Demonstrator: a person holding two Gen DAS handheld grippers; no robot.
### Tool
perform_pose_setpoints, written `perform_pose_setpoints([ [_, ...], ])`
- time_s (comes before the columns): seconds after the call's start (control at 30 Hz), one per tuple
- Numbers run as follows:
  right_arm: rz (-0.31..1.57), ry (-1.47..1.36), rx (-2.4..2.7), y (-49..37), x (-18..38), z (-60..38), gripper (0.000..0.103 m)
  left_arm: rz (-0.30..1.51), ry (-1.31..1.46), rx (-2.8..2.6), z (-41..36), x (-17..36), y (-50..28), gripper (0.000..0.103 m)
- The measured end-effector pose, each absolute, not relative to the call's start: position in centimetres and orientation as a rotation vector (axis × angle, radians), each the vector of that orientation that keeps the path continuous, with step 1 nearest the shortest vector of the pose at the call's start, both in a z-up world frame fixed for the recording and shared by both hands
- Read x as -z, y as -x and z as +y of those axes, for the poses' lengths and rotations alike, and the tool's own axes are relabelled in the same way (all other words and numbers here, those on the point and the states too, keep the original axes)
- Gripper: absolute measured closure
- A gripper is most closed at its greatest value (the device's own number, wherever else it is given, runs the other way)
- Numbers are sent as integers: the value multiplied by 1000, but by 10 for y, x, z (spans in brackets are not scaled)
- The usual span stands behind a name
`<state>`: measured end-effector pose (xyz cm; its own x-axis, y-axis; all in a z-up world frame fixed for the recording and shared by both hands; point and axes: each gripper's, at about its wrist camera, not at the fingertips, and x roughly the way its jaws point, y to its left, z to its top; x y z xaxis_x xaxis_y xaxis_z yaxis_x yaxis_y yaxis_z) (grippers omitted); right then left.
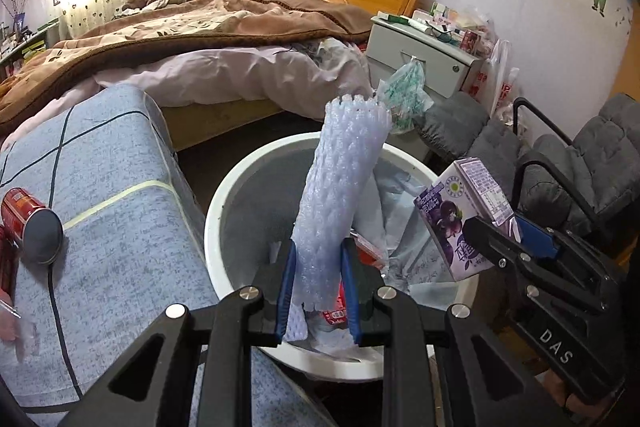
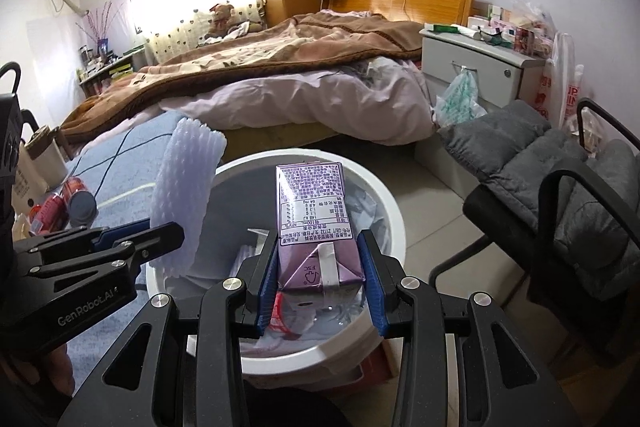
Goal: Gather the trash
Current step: 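Carry the foam net and purple carton to the white wastebasket and release both, then move both open tools back over the red cans on the bed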
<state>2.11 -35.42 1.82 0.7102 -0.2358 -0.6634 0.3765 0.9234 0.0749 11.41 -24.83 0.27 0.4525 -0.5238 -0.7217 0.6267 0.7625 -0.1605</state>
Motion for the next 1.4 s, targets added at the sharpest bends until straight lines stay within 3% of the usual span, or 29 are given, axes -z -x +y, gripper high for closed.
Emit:
perform_pose_setpoints([
  [0.17, 723, -196, 350, -28, -11, -353, 64, 852, -137, 707, -251, 1, -118, 77],
  [0.2, 727, -190, 355, -30, -10, -353, 64, 851, -136, 705, -251, 2, -118, 75],
  [0.27, 735, -183, 366, -32, -7, -353, 64, 854, -137, 691, -250, 3, -119, 56],
  [0.4, 744, -166, 374, -34, -5, -351, 52, 861, -130, 670, -246, 5, -122, 50],
  [0.47, 742, -164, 375, -34, -5, -350, 51, 858, -138, 665, -245, 4, -122, 45],
  [1.4, 678, -168, 309, -25, -28, -304, 51, 779, -78, 563, -172, -21, -110, 44],
])
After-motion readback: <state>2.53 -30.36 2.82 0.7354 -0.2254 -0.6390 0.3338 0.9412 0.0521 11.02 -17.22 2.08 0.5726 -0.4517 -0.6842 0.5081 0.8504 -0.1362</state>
